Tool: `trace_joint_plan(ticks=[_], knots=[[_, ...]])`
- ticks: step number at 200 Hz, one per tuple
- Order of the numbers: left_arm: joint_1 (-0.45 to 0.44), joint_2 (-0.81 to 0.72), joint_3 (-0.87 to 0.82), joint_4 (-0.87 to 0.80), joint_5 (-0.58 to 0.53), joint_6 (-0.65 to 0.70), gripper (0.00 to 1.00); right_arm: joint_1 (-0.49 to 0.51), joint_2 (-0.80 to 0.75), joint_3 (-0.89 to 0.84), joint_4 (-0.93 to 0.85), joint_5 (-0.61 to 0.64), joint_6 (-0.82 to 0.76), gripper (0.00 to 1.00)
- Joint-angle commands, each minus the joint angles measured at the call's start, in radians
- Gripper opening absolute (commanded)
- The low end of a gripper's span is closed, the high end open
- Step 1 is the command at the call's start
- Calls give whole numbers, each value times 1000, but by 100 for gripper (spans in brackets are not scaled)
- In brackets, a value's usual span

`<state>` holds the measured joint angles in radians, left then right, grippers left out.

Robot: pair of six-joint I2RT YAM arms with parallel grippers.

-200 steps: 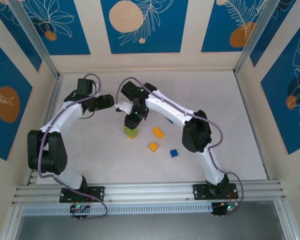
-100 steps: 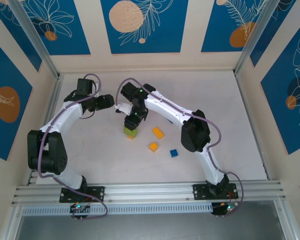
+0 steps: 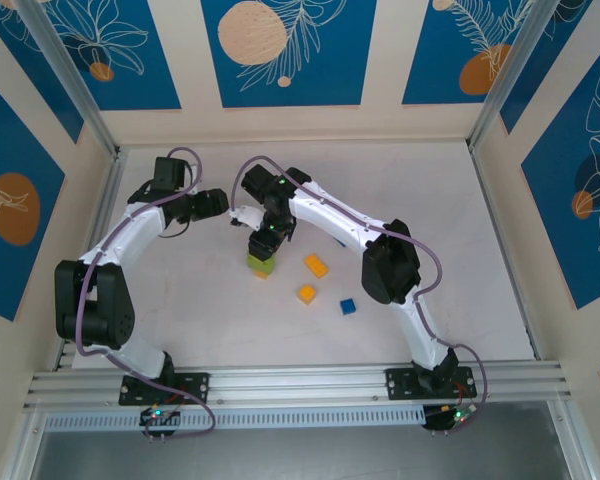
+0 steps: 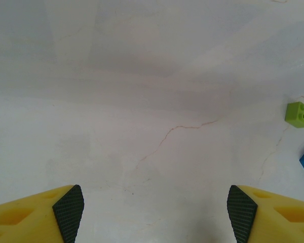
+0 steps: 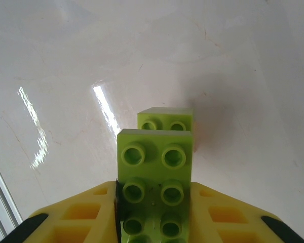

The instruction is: Assemble a carrot with lego

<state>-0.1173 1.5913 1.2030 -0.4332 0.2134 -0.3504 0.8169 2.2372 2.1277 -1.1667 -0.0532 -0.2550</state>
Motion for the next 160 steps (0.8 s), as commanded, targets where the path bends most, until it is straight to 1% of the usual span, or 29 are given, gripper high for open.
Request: trace_joint_plan(ticks=[1, 160], knots=[[19, -5, -2, 11, 27, -8, 77, -2, 33, 17, -4, -18, -12, 32], [21, -8, -6, 13, 29, -9, 77, 8, 64, 19, -24, -27, -34, 32]])
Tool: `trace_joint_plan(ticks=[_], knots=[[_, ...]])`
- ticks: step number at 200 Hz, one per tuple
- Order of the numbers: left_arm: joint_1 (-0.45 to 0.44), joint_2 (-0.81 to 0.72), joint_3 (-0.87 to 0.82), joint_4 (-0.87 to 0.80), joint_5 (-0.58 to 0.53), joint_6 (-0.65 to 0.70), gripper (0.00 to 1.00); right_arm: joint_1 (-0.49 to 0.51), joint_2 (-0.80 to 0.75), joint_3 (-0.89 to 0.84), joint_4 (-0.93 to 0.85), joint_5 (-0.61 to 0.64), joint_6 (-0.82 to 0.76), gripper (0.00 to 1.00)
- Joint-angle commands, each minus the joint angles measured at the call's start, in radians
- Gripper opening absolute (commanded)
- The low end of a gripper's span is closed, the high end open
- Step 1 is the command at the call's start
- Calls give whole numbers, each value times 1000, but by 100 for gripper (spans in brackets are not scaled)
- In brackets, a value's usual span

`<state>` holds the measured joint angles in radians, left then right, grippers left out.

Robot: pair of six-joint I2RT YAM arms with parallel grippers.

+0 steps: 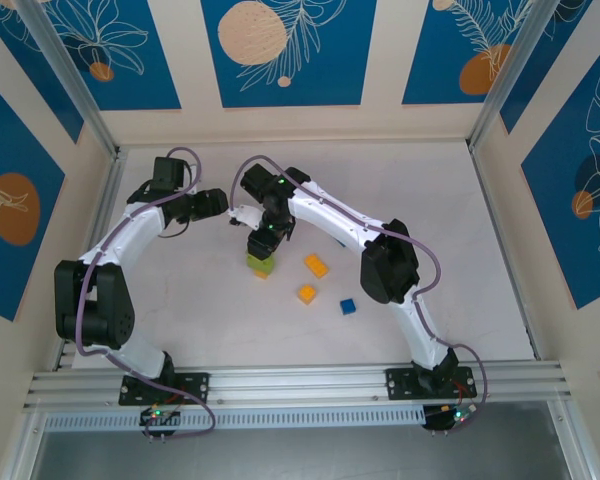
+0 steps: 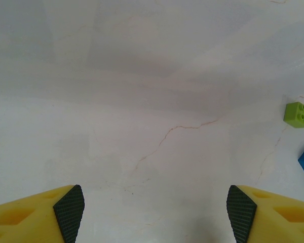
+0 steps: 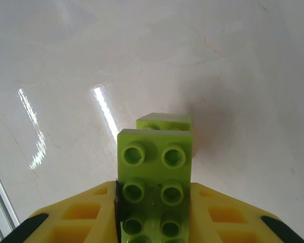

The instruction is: Assemble a carrot with lego

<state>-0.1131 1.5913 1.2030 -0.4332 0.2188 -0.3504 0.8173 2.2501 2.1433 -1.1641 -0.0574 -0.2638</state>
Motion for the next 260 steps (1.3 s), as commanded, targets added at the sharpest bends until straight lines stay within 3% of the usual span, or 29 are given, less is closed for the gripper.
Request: trace_joint_plan(ticks=[1, 260], knots=[[17, -7, -6, 13, 24, -9, 77, 8, 51, 2, -26, -22, -25, 32], [18, -8, -8, 15, 30, -10, 77, 14, -8, -48, -77, -23, -49, 31]])
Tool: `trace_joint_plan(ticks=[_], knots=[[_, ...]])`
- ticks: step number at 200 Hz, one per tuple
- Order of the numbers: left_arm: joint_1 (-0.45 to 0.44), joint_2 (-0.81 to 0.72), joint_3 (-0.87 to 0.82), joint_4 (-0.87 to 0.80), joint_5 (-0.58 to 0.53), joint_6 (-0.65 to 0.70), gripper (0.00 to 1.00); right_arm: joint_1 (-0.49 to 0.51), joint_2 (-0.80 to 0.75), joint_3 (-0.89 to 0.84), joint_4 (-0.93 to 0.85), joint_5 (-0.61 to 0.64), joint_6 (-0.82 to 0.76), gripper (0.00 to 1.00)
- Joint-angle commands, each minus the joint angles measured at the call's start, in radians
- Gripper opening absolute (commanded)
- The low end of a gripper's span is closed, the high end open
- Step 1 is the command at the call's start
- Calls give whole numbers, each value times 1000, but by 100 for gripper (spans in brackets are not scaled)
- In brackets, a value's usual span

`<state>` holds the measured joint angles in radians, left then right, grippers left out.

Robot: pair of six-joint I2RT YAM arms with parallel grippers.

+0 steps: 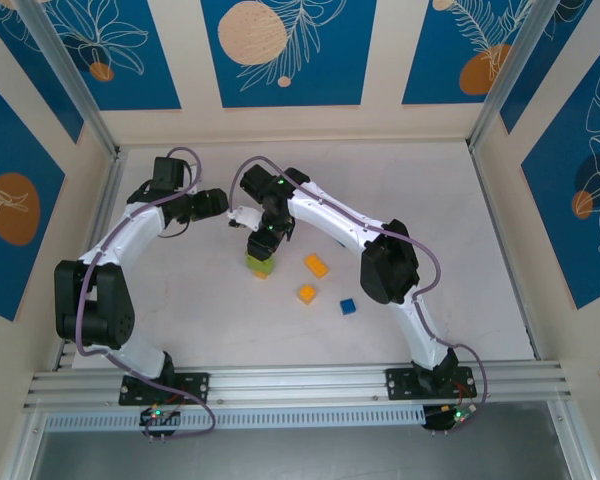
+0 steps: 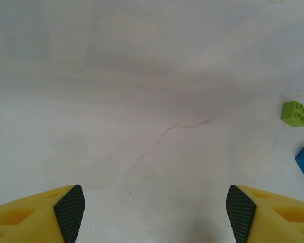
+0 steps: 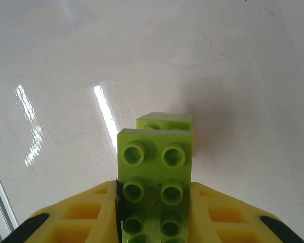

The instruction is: Assemble a carrot with lego

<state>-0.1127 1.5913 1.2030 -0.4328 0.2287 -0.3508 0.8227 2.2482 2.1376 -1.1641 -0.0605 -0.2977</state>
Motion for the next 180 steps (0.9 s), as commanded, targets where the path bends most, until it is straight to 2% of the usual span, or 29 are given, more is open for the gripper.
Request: trace_joint_plan(ticks=[1, 97, 180], knots=[[18, -9, -8, 15, 20, -10, 77, 9, -6, -43, -76, -19, -15, 31], [18, -6, -5, 15, 21, -10, 77, -4, -36, -65, -69, -51, -24, 31], [18, -7, 0, 13, 24, -11, 77, -4, -54, -65, -36, 0, 8, 30]])
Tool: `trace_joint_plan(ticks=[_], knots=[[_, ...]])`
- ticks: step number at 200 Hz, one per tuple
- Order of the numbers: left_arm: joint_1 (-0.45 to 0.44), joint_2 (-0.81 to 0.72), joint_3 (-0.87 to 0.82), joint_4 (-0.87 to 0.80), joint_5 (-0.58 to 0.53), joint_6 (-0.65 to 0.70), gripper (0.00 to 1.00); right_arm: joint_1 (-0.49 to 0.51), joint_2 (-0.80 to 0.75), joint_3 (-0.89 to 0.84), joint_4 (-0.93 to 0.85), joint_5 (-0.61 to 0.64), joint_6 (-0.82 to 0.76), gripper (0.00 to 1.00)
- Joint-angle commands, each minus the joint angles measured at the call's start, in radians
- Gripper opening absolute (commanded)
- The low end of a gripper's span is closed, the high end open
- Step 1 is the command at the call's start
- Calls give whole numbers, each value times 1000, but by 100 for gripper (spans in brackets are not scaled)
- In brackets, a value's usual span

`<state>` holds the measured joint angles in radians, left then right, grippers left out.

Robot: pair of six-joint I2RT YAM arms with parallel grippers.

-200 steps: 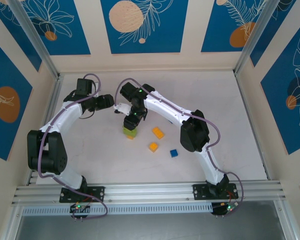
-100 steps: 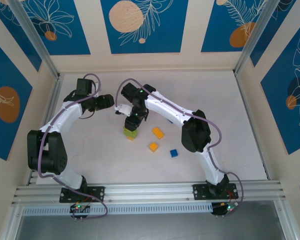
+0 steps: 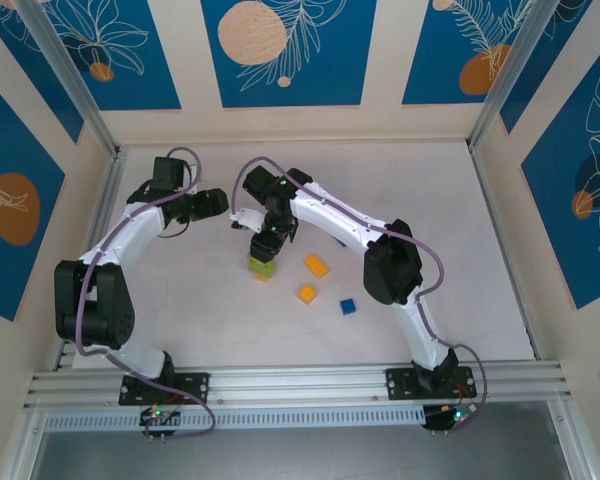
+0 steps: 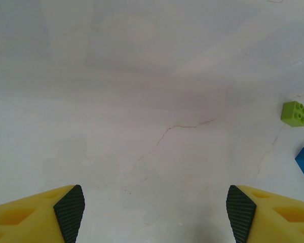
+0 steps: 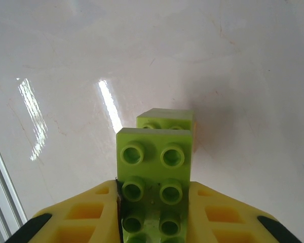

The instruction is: Assemble a carrot with lego

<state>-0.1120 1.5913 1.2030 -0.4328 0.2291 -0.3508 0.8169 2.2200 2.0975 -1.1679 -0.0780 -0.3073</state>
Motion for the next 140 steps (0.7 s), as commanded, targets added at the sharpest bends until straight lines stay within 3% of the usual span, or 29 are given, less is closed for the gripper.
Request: trace_joint_plan(ticks=[1, 140], knots=[[17, -7, 0, 14, 24, -11, 77, 2, -25, -25, -32, 18, 18, 30], [17, -10, -4, 17, 29, -13, 77, -1, -43, -36, -1, -3, 50, 30]])
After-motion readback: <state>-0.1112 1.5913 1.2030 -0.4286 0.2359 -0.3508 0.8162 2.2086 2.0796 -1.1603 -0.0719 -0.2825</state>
